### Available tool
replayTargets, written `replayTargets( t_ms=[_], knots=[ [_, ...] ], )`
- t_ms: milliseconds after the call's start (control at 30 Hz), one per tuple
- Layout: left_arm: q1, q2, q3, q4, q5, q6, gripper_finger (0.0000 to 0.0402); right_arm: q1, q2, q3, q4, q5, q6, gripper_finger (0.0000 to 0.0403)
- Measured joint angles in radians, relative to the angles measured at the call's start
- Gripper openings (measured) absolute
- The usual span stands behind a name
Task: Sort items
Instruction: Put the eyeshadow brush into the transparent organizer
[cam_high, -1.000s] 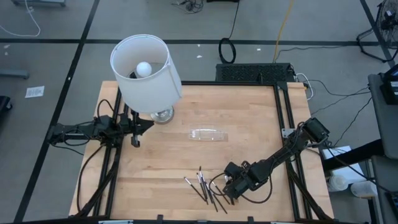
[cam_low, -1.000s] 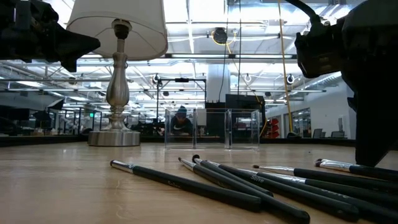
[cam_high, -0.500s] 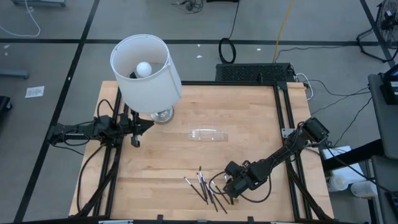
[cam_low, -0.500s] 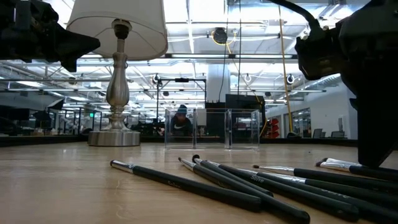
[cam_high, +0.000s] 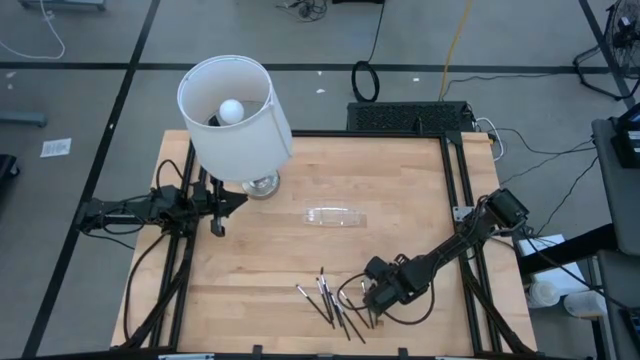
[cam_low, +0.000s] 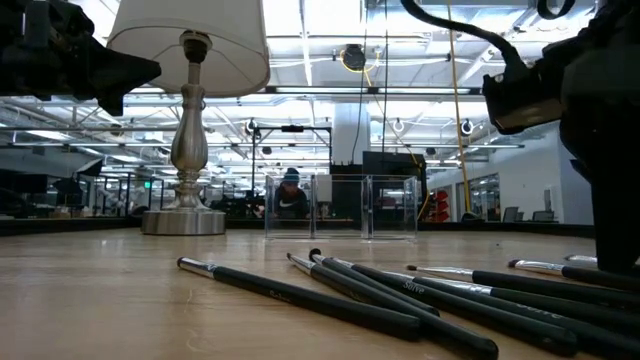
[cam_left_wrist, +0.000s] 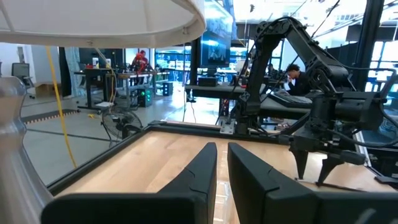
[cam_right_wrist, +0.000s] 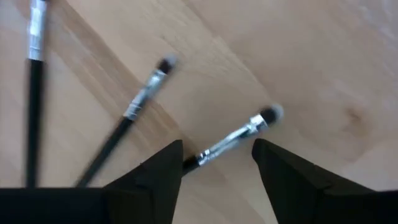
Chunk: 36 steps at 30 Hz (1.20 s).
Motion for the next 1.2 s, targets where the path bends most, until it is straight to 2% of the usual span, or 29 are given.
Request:
replayTargets(
  t_ms=[467,733,900,967,1100,1200],
  knots=[
    [0.000,0.000,0.000,-0.001,0.000,-0.003,0.0049,0.000,-0.002,-0.001,0.013,0.000,-0.104,0.0011],
    [0.000,0.000,0.000,-0.005,0.000,-0.052,0.0049,0.000,-0.030,-0.005,0.049,0.021,-0.187,0.0004],
    [0.000,0.000,0.000,-0.006,0.000,-0.100,0.0049,-0.007,-0.123,-0.003,0.124,0.127,-0.252,0.0002],
    [0.000,0.000,0.000,-0.006,0.001,-0.109,0.0049,-0.019,-0.151,0.004,0.125,0.134,-0.293,0.0001],
    [0.000,0.000,0.000,-0.015,0.011,-0.160,0.0049,-0.039,-0.220,0.040,0.130,0.221,-0.430,0.0001],
    [0.000,0.000,0.000,-0.030,0.019,-0.175,0.0049,-0.047,-0.294,0.043,0.211,0.336,-0.654,0.0001]
  ],
)
